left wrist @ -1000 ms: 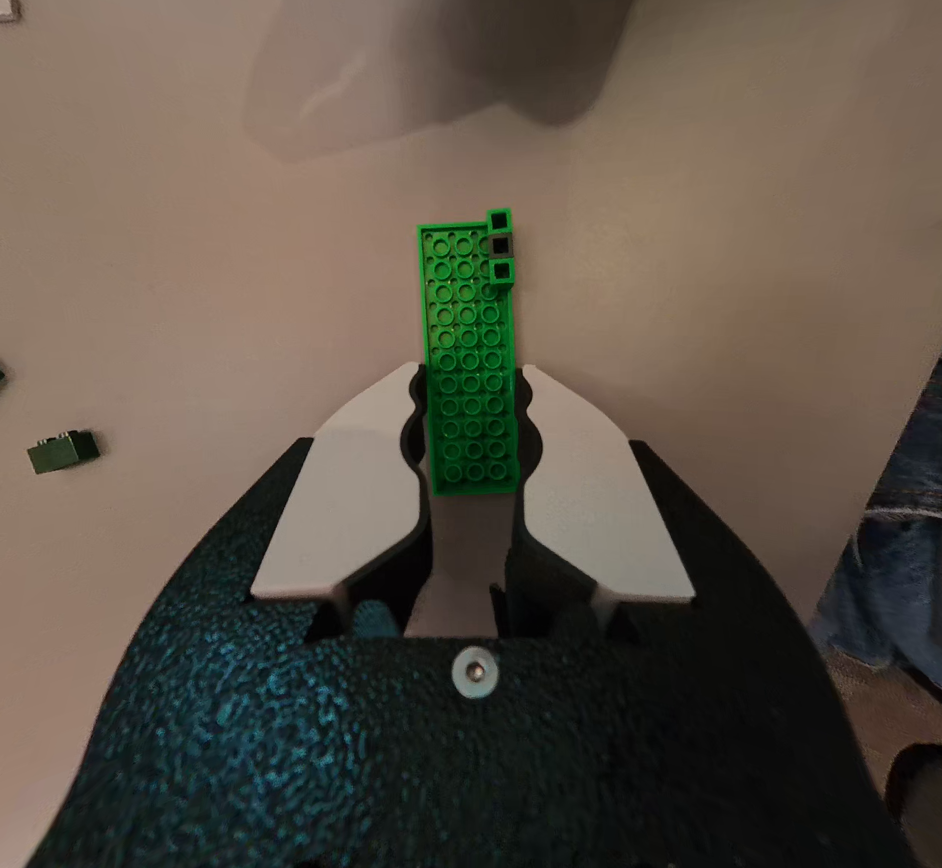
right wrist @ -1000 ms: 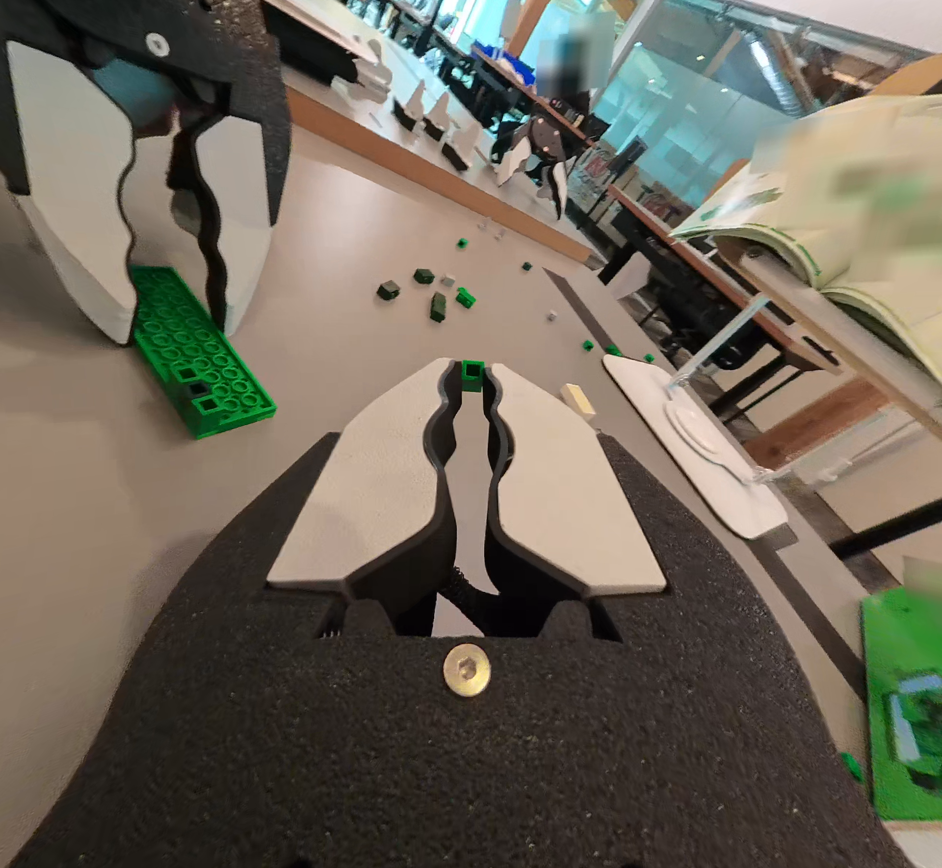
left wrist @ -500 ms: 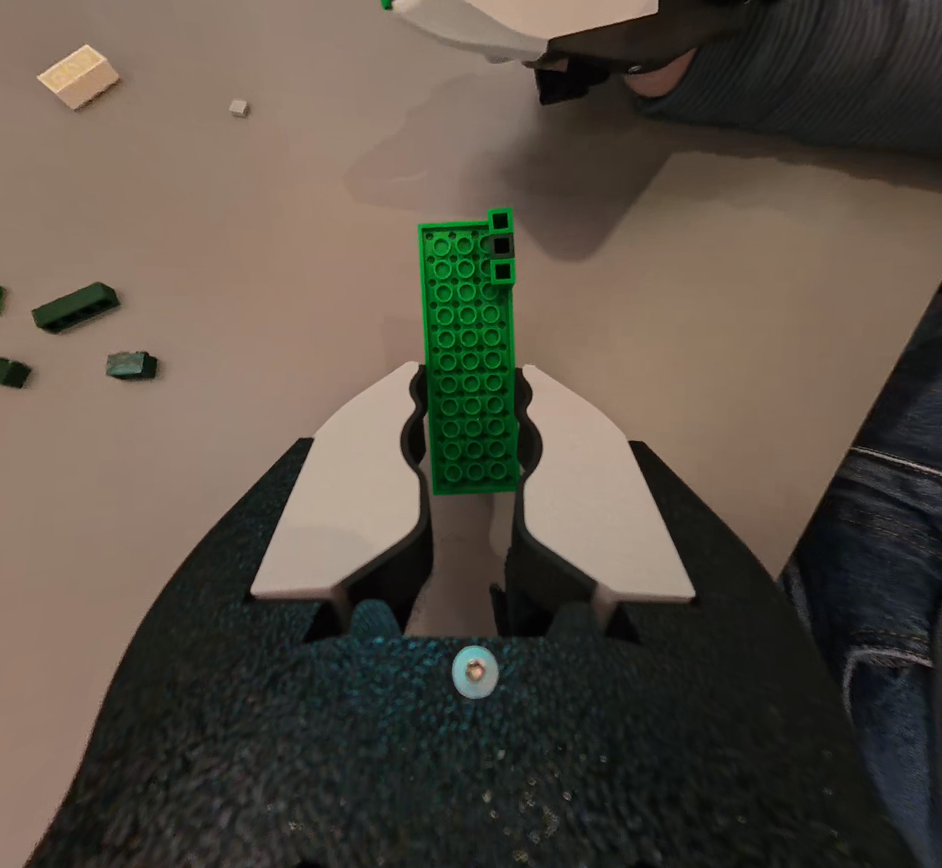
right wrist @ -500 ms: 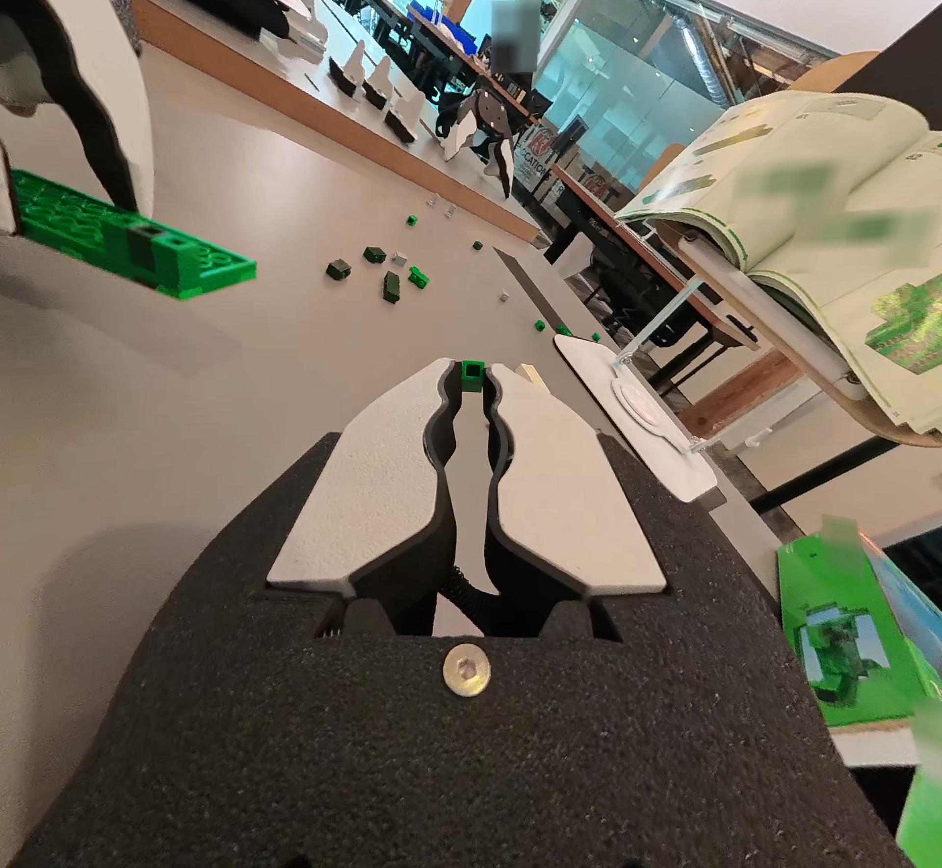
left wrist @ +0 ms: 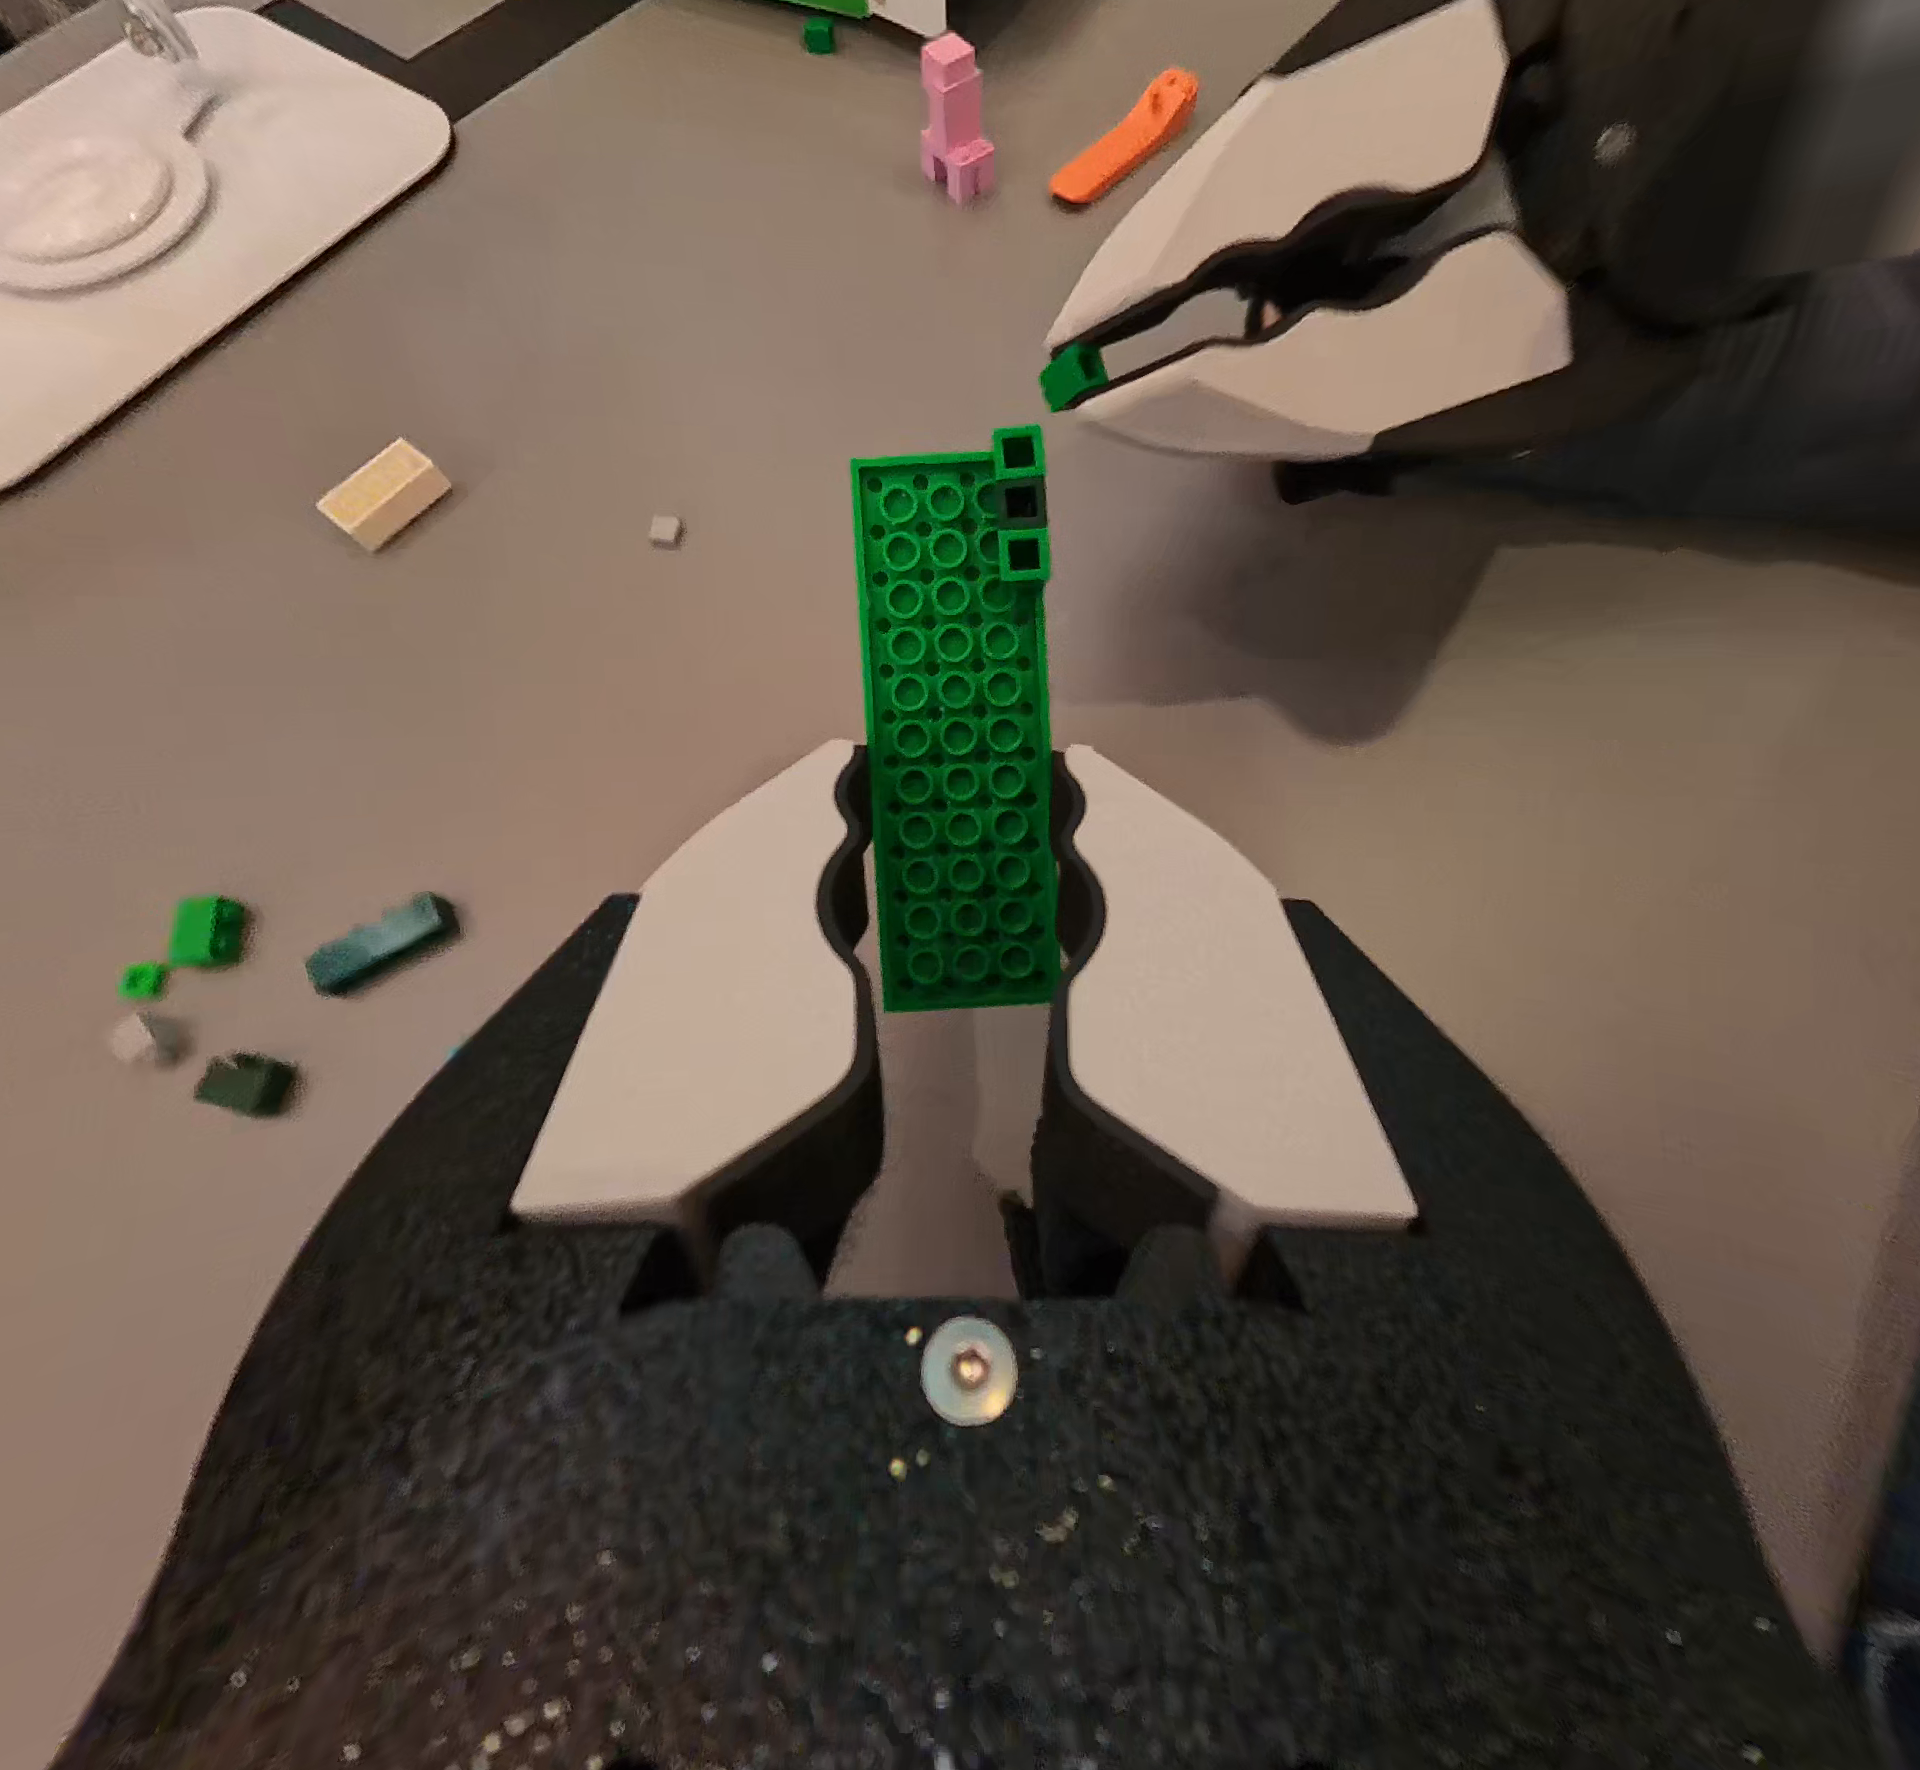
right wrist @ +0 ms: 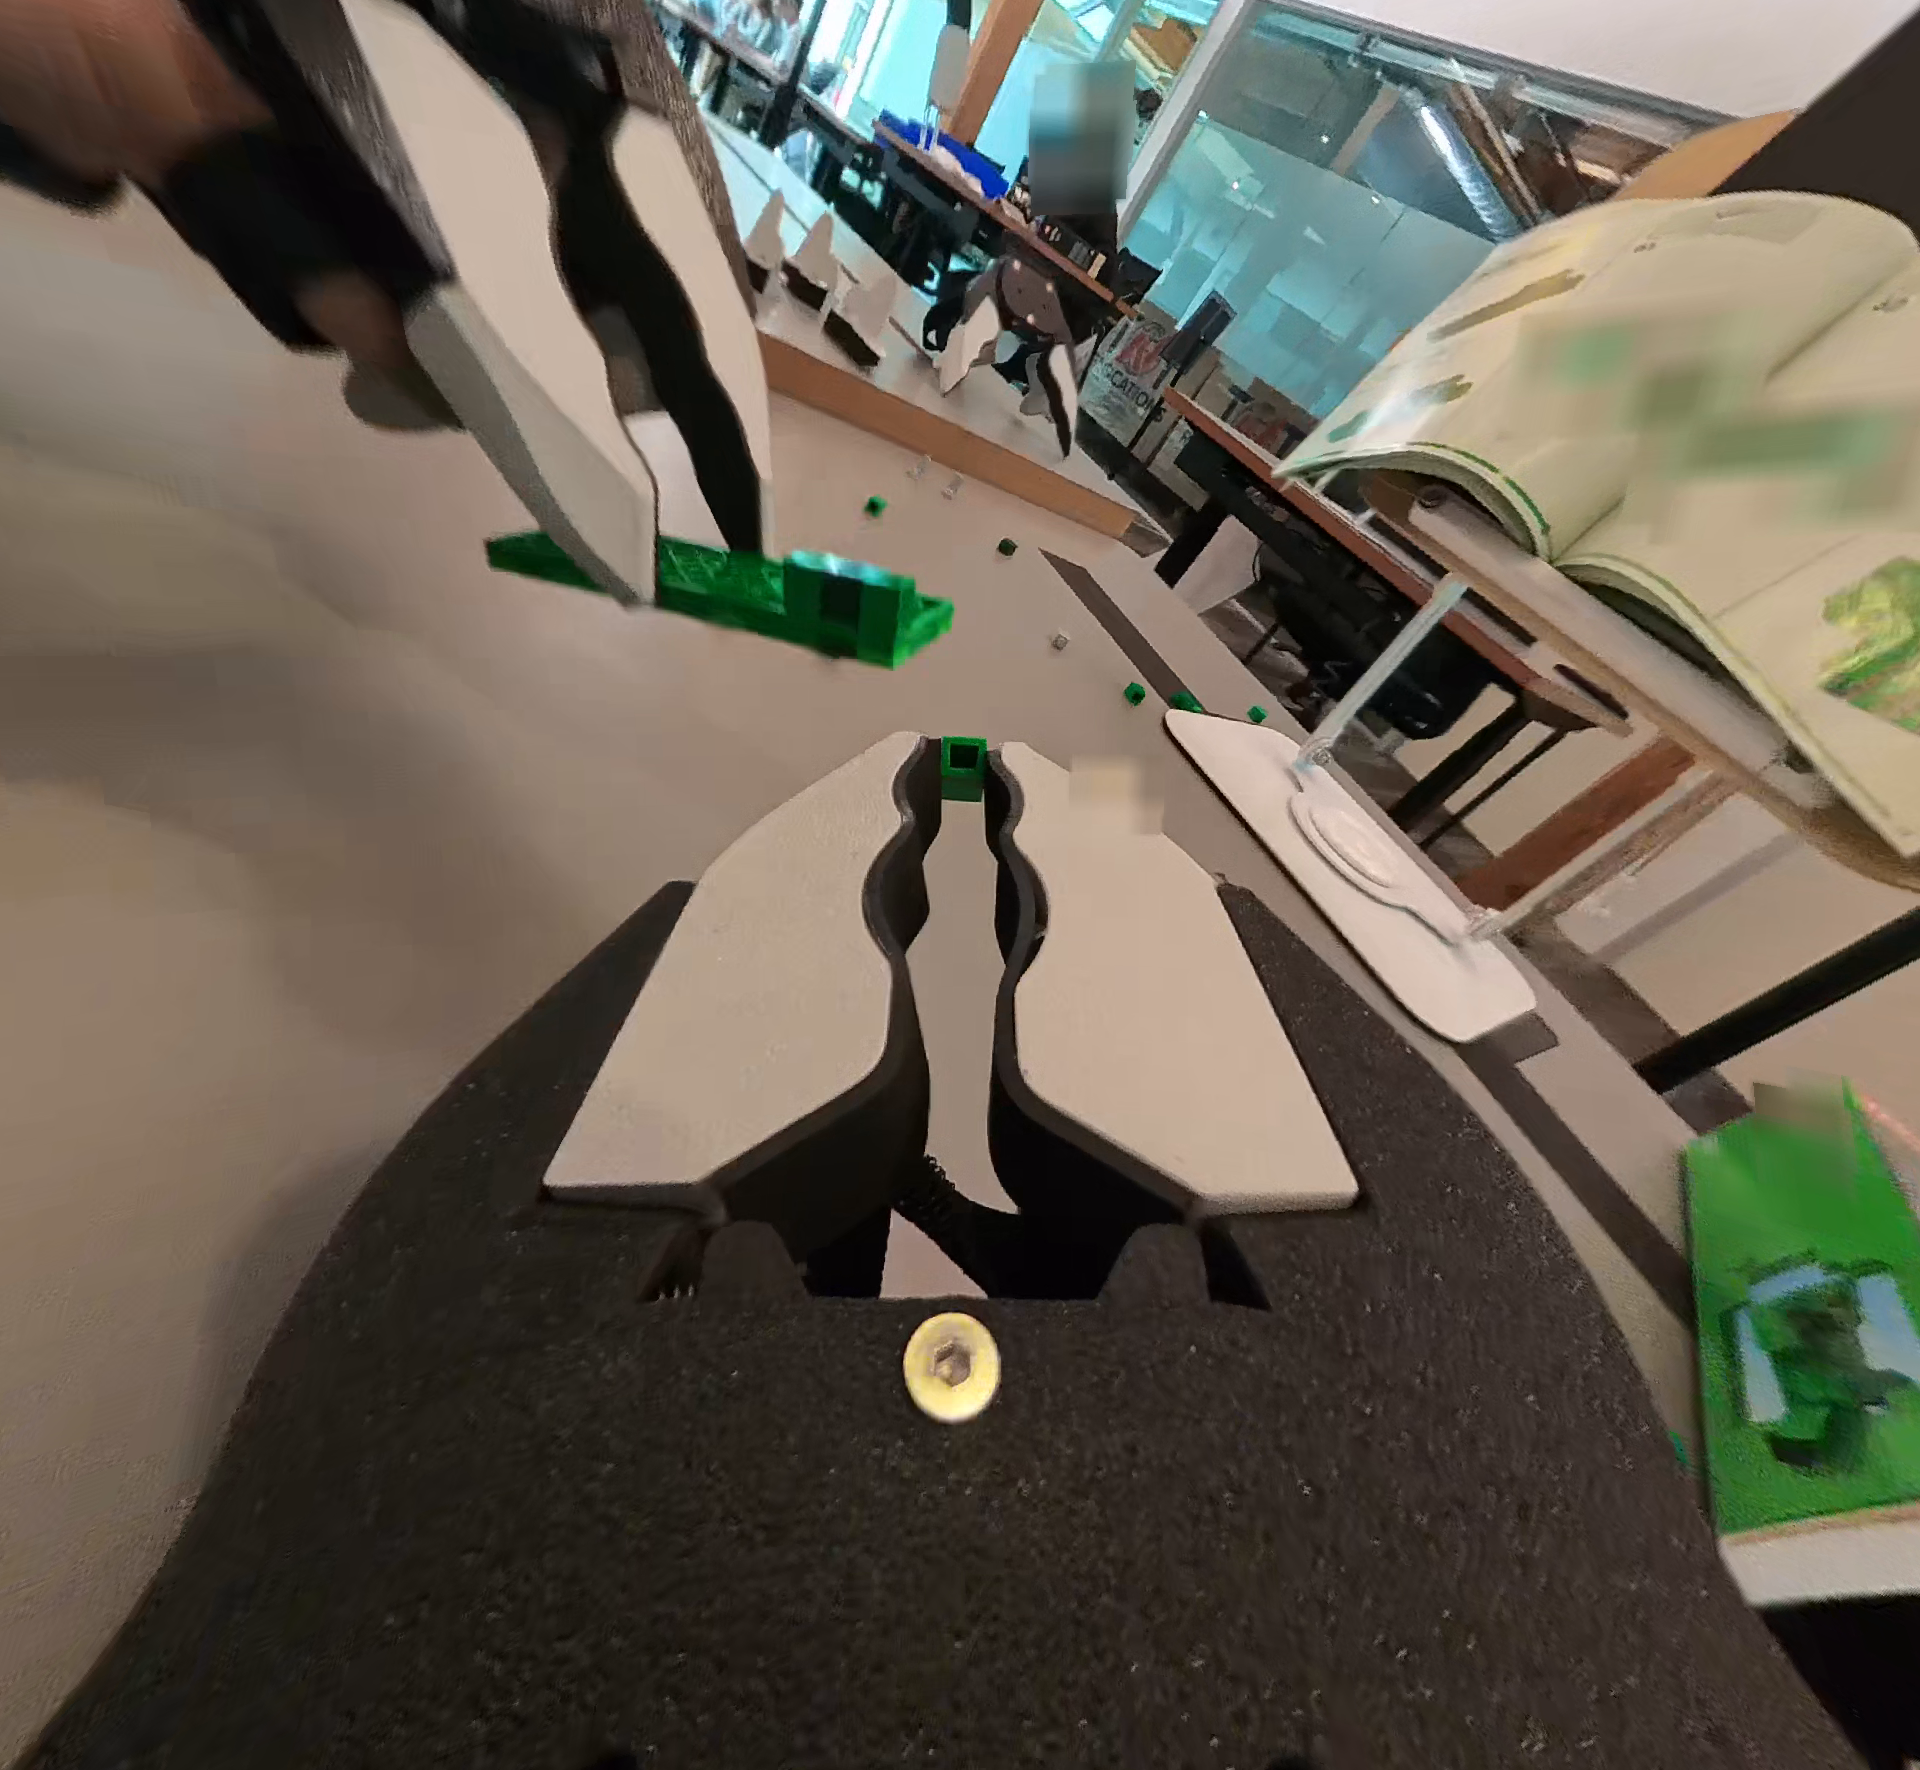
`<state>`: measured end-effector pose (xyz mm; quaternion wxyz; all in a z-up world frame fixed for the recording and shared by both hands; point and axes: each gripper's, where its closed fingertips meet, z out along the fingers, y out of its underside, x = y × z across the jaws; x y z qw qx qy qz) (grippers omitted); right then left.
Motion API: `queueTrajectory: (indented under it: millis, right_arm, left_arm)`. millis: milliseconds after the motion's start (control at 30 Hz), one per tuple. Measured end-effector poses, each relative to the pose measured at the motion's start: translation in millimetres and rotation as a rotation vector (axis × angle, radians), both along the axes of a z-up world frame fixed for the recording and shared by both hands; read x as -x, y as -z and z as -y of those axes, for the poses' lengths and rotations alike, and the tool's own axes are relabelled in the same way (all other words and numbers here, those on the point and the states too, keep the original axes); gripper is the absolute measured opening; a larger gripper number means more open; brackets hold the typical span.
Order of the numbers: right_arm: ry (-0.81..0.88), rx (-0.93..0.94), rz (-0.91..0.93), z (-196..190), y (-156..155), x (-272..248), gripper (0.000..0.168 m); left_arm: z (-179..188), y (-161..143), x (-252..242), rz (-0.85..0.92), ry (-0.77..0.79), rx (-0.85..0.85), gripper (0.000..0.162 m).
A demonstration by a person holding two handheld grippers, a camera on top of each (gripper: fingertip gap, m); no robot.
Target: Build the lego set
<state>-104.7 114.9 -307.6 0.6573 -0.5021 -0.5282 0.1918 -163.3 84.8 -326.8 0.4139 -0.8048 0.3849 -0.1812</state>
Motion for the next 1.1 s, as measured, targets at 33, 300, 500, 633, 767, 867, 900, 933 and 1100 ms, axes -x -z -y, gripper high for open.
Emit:
queueTrajectory:
  millis: [33,300,500,633,767,867,900,933,1100]
  right_arm:
    - [-0.004,0.020,-0.012,-1.6,-0.7,-0.7,0.007]
    - [0.021,0.078,-0.113,-12.3,-11.5,-11.5,0.008]
    - [0.021,0.047,-0.077,-10.6,-8.7,-7.3,0.008]
    - [-0.109,0.169,-0.037,-1.5,2.0,5.2,0.008]
    - [-0.306,0.297,0.017,6.7,8.5,16.9,0.008]
    - [-0.401,0.384,0.092,5.3,15.3,21.8,0.008]
    - [-0.437,0.418,0.136,7.5,19.8,22.9,0.008]
    - [-0.452,0.447,0.177,7.3,25.1,23.6,0.008]
    - [-0.506,0.520,0.268,12.0,38.2,25.0,0.008]
  left_arm:
    - [-7.4,2.7,-2.0,-0.024,0.015,-0.017,0.032]
    - [-50.2,2.4,1.4,-0.056,0.081,-0.136,0.032]
    - [-54.5,11.1,10.0,-0.090,0.162,-0.098,0.032]
    - [-41.1,20.6,10.1,-0.165,0.340,-0.019,0.032]
    - [-25.1,24.9,6.7,-0.241,0.421,-0.023,0.032]
    - [-14.6,31.4,3.6,-0.271,0.451,0.007,0.032]
    - [-13.3,35.3,4.0,-0.293,0.456,0.014,0.032]
    - [-12.8,40.1,5.1,-0.318,0.457,0.019,0.032]
    - [2.4,56.5,0.5,-0.339,0.525,0.116,0.032]
